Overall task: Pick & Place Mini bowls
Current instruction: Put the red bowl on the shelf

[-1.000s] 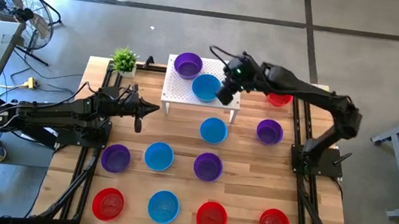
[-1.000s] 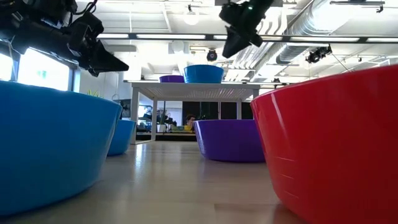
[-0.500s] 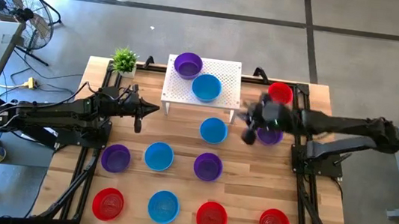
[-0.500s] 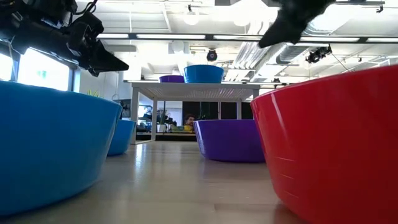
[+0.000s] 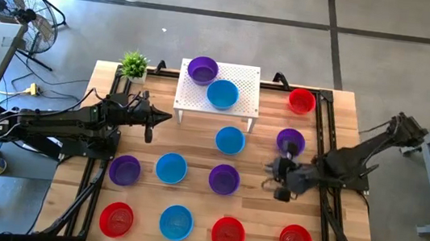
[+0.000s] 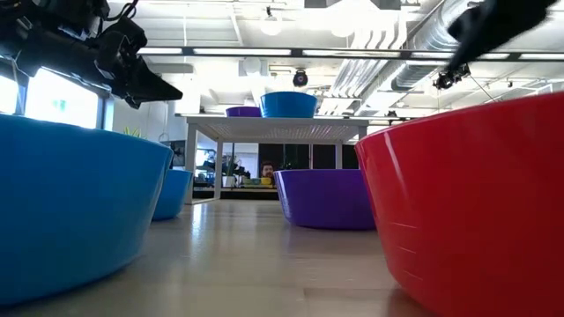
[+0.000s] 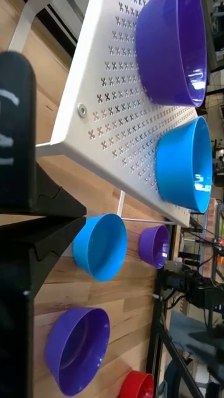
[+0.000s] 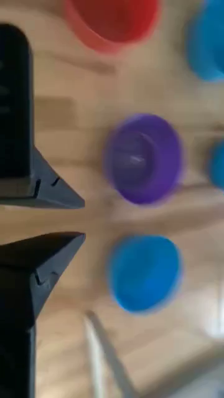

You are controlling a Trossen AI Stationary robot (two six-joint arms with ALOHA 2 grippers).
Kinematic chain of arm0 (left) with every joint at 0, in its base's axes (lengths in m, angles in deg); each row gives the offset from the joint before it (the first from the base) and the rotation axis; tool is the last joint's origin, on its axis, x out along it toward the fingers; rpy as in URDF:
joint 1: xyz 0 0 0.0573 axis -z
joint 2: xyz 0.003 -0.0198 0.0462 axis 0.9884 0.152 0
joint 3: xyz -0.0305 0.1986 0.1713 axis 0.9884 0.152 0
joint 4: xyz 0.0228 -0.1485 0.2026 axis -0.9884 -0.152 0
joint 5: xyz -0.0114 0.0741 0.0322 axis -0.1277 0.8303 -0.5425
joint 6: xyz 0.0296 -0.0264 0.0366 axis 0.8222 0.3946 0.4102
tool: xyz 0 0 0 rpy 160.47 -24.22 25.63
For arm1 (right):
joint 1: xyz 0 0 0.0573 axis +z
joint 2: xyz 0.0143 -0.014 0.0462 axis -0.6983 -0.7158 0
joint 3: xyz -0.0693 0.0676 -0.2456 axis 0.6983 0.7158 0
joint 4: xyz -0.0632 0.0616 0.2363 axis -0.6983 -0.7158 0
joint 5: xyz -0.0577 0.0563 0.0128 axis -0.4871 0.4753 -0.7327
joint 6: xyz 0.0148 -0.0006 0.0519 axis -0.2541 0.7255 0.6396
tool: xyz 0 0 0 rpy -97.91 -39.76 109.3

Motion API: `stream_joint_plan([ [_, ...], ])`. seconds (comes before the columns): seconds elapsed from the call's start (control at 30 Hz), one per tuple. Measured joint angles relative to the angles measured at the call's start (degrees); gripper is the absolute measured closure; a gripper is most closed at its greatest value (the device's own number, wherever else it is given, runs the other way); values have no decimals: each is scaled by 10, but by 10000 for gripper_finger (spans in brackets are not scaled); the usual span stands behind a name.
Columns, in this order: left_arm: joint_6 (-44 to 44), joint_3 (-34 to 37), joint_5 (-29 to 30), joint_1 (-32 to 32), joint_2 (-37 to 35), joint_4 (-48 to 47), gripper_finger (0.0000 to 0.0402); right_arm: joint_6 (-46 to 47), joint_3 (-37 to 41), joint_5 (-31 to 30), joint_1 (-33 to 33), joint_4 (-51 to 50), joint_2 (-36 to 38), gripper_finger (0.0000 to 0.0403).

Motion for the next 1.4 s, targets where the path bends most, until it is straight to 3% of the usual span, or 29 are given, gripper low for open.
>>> stream_joint_plan([
  [0.33,0,0,0,0,0,0,401,211,0,105,124,-67,-68,259],
  [0.73,0,0,0,0,0,0,401,394,0,208,220,-112,-148,238],
  [0.97,0,0,0,0,0,0,401,442,0,233,245,-96,-184,221],
  [1.4,0,0,0,0,0,0,401,437,-1,272,245,-46,-207,194],
])
